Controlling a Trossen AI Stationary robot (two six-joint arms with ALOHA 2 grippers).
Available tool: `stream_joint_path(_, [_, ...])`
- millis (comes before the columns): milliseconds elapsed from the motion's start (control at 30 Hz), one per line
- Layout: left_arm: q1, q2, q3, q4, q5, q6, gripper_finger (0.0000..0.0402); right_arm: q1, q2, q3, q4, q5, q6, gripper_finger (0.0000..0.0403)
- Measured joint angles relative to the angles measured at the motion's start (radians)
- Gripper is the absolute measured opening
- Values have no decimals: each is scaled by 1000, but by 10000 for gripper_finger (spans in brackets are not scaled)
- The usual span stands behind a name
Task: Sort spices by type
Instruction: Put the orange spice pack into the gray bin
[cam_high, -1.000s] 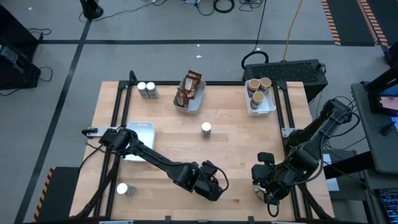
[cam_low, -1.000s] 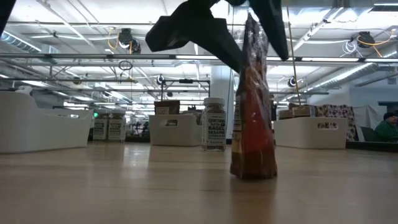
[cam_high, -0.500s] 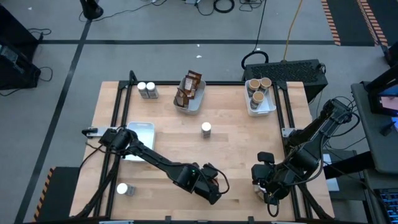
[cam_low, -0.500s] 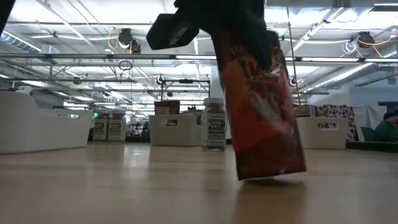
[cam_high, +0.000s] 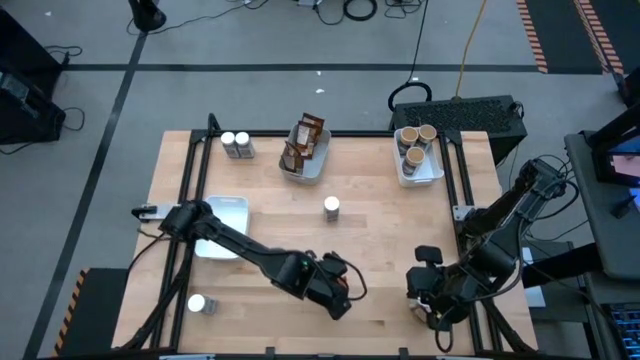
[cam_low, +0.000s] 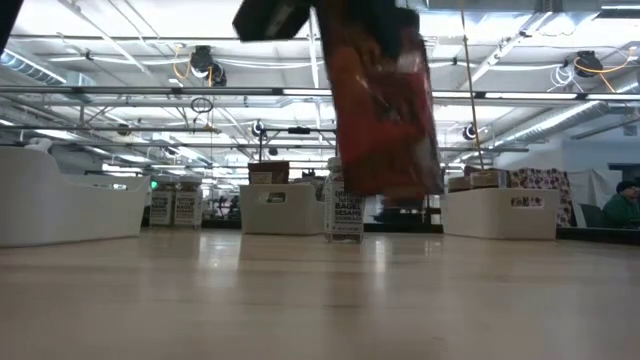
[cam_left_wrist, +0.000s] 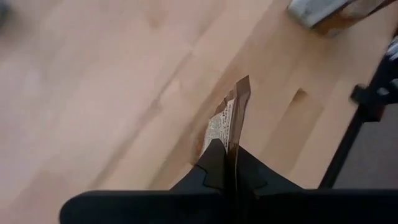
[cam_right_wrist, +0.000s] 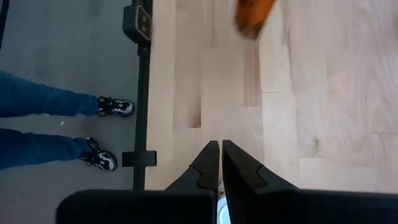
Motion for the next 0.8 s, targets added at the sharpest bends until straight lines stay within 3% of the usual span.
stream_joint_path(467, [197, -247, 0, -180, -34, 89, 1, 22, 0, 0, -4, 0, -153, 0])
stream_joint_path(800, [513, -331, 0, -209, -30, 387, 0, -101, -50, 0, -40, 74, -197, 0])
